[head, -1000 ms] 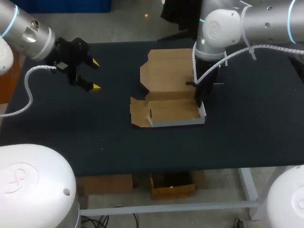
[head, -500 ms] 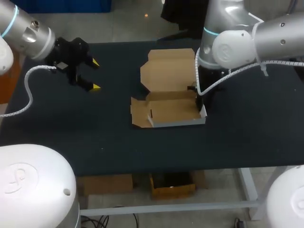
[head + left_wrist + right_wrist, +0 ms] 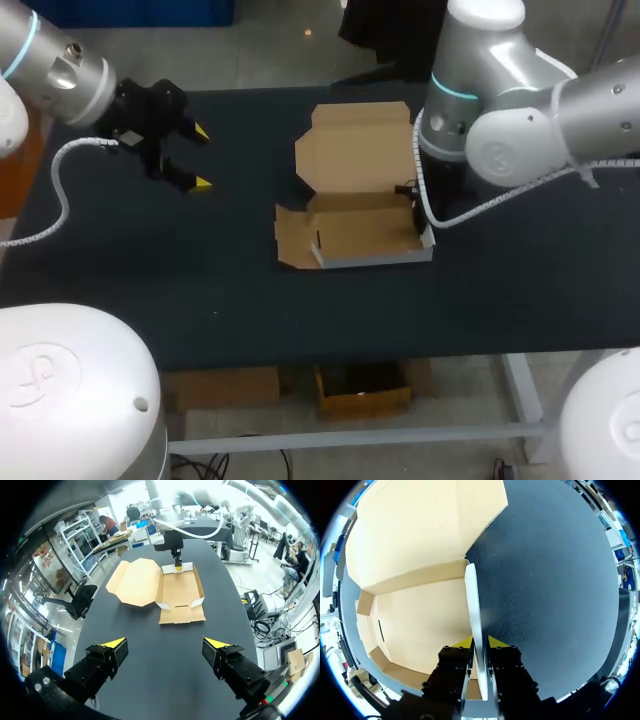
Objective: Assemble the packaging by folding the flat box into shape, placing the metal phone stand inside, and closing the box properly
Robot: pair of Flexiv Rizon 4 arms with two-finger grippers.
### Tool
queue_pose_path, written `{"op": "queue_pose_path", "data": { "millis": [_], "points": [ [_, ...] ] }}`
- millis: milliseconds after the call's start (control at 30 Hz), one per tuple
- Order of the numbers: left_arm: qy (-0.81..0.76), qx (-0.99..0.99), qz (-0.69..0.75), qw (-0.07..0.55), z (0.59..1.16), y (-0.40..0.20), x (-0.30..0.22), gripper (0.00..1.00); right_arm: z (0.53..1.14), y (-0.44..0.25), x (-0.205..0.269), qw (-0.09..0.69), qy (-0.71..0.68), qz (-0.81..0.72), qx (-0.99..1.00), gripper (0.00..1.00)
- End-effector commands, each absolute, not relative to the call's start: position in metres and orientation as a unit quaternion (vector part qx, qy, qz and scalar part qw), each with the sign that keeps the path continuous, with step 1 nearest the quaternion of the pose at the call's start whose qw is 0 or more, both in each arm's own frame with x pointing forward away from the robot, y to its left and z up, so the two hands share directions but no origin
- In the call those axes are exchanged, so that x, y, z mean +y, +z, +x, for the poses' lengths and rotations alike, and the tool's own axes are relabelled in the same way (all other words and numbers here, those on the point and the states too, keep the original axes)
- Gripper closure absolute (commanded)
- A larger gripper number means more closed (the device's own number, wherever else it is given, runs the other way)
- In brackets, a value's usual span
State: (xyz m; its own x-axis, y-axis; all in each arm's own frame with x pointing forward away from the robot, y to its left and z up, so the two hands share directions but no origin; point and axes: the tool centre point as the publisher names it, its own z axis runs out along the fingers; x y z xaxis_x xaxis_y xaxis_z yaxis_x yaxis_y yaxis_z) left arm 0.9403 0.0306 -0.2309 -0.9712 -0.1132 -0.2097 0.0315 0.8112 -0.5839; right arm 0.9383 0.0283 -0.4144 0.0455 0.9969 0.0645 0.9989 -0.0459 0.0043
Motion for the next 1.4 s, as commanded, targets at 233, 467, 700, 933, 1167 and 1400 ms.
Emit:
{"op": "queue_pose_path", "data": {
  "millis": [233, 467, 700, 933, 1167, 1400],
  "points": [
    [-0.306, 0.944, -0.021, 0.118, 0.941, -0.231, 0.03, 0.0, 0.94, -0.42, 0.029, 0.016, -0.027, -0.724, -0.689, 0.98],
    [-0.306, 0.944, -0.021, 0.118, 0.941, -0.231, 0.03, 0.0, 0.938, -0.419, 0.035, 0.013, -0.021, -0.713, -0.7, 1.0],
    [-0.306, 0.944, -0.021, 0.118, 0.941, -0.231, 0.03, 0.0, 0.934, -0.412, 0.046, 0.0, -0.004, -0.689, -0.724, 1.0],
    [-0.306, 0.944, -0.021, 0.118, 0.941, -0.231, 0.03, 0.0, 0.93, -0.409, 0.048, -0.021, 0.033, -0.68, -0.732, 1.0],
    [-0.306, 0.944, -0.021, 0.118, 0.941, -0.231, 0.03, 0.0, 0.929, -0.414, 0.044, -0.035, 0.057, -0.701, -0.71, 1.0],
    [-0.306, 0.944, -0.021, 0.118, 0.941, -0.231, 0.03, 0.0, 0.929, -0.416, 0.042, -0.056, 0.083, -0.719, -0.688, 1.0]
  ]
}}
